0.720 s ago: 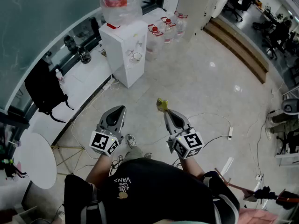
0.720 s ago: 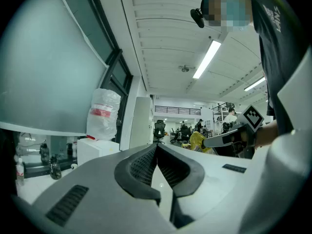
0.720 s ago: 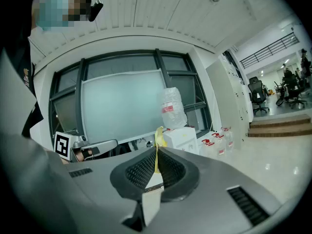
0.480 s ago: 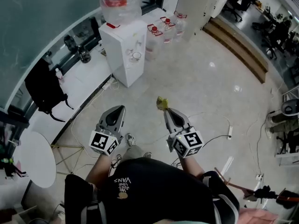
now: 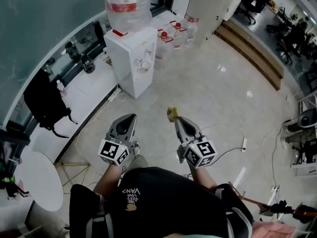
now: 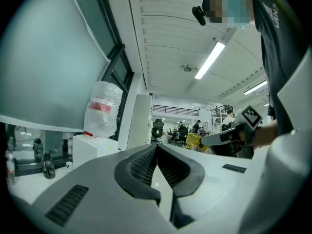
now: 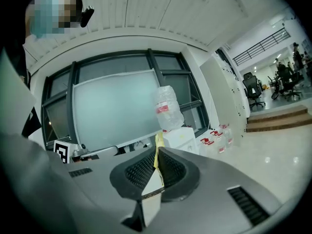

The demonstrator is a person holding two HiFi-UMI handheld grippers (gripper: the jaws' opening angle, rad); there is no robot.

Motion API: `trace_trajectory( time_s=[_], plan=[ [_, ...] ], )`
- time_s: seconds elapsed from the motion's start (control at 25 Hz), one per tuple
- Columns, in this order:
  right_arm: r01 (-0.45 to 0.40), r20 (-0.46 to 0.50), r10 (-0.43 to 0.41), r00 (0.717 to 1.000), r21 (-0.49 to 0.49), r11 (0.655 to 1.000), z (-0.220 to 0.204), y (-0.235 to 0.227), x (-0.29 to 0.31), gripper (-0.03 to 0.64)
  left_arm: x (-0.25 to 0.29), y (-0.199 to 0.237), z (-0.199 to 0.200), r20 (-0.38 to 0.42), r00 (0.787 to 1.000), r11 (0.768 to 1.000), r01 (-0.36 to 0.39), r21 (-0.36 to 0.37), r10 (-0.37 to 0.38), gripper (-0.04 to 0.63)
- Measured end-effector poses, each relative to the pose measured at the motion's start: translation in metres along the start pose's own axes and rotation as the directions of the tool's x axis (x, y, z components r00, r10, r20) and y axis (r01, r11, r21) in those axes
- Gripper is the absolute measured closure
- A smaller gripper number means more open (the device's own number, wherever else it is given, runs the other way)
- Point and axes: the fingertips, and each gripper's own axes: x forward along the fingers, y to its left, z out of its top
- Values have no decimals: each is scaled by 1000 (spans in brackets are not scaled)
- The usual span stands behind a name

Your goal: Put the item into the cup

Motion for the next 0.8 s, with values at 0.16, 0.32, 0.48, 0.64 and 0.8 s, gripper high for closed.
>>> trace_trajectory(
  time_s=[0.16,0.32,0.48,0.64,0.8],
  plan=[
    [34,8,-34,999,24,999,8,-8,50,569,31,37,4,-6,997,997,73,-17,-73,575],
    [56,38,-59,998,73,996,17,-6,104,571,54,83,10,-26,992,992,125,-5,-125,575],
    [71,35,-74,997,81,994,22,-6,150,569,72,129,13,-40,989,990,141,-1,-141,575],
    [71,28,-73,997,69,995,29,-17,184,571,90,155,9,-51,990,991,129,-20,-130,575],
    [76,18,-77,997,67,995,35,-39,212,569,110,166,-1,-75,987,989,139,-44,-142,575]
  ],
)
